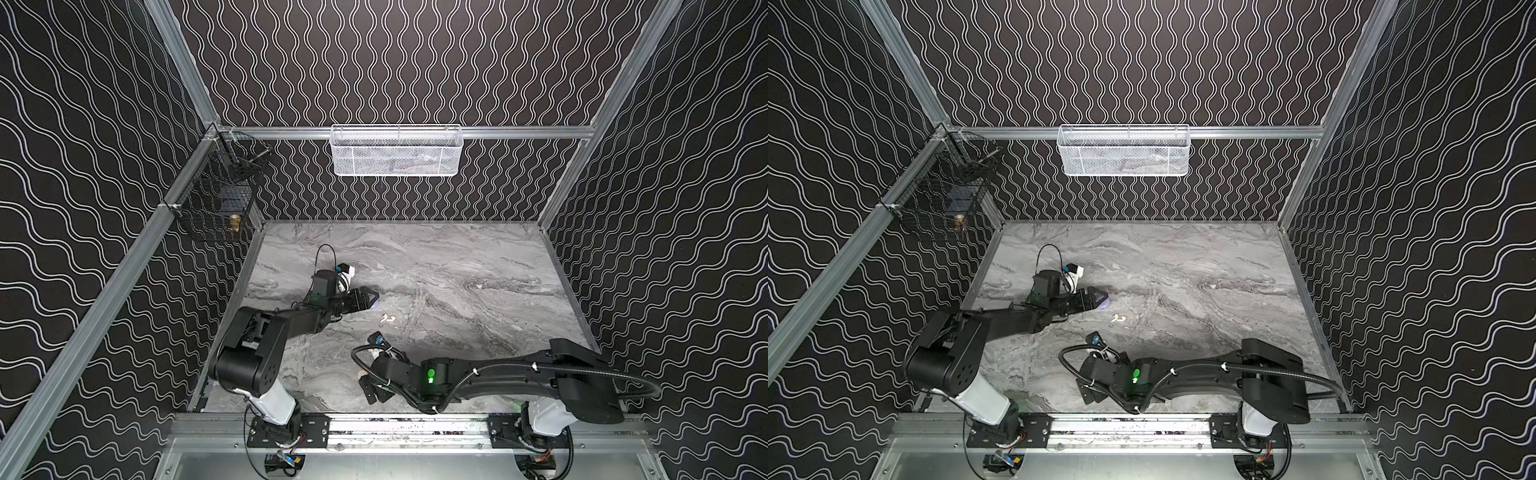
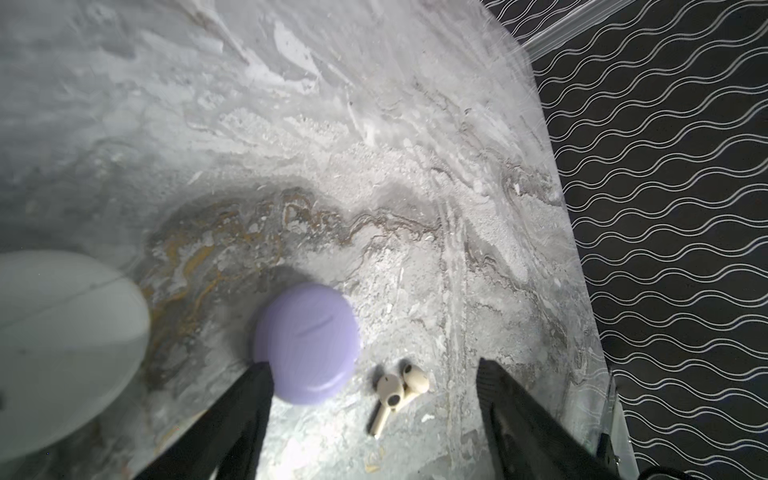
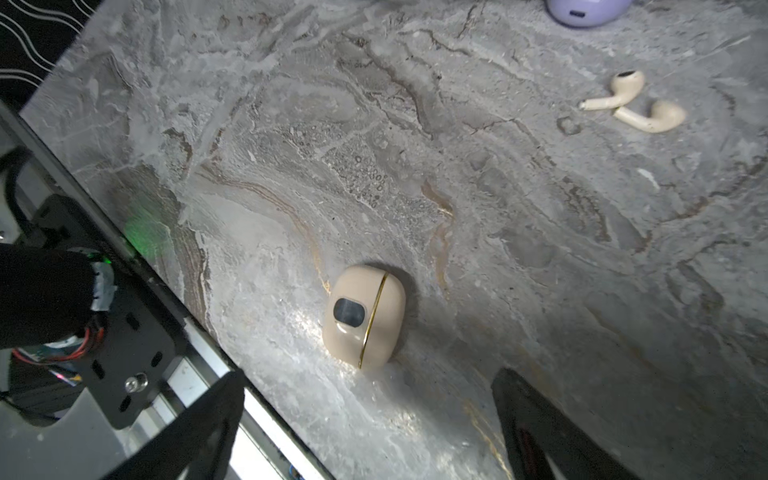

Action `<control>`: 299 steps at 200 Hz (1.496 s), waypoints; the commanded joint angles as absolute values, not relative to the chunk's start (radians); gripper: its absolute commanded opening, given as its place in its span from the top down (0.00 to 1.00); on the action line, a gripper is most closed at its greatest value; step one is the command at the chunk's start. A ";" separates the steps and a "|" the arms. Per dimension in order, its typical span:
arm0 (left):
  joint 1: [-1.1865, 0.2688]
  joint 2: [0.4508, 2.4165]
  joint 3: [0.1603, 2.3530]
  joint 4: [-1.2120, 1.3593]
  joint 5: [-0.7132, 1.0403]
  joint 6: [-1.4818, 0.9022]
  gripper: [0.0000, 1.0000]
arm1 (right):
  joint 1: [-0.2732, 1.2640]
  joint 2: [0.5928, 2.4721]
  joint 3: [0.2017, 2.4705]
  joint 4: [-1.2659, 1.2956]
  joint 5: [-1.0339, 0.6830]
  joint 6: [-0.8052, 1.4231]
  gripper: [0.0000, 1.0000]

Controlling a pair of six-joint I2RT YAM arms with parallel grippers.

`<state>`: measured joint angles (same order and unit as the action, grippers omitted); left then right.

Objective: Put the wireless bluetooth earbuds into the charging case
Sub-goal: 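Grasp the cream case with the right gripper while the left gripper lifts away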

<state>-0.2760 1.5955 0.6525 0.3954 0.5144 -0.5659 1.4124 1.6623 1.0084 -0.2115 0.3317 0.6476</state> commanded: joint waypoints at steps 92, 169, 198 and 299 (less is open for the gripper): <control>-0.272 0.952 0.414 0.290 0.021 -0.497 0.14 | 1.416 1.945 1.218 -0.396 0.334 0.704 0.25; -0.273 0.932 0.402 0.282 0.001 -0.508 0.14 | 1.417 2.040 1.295 -0.461 0.332 0.727 0.43; -0.273 0.942 0.410 0.280 0.011 -0.508 0.14 | 1.421 2.035 1.294 -0.479 0.352 0.737 0.46; -0.273 0.924 0.397 0.290 0.008 -0.506 0.15 | 1.432 2.022 1.276 -0.497 0.370 0.765 0.46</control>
<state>-0.2749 0.9237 0.3996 0.2680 0.0078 -0.5171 1.4277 2.0197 1.2945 -0.4217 0.4023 0.7403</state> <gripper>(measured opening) 0.854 0.568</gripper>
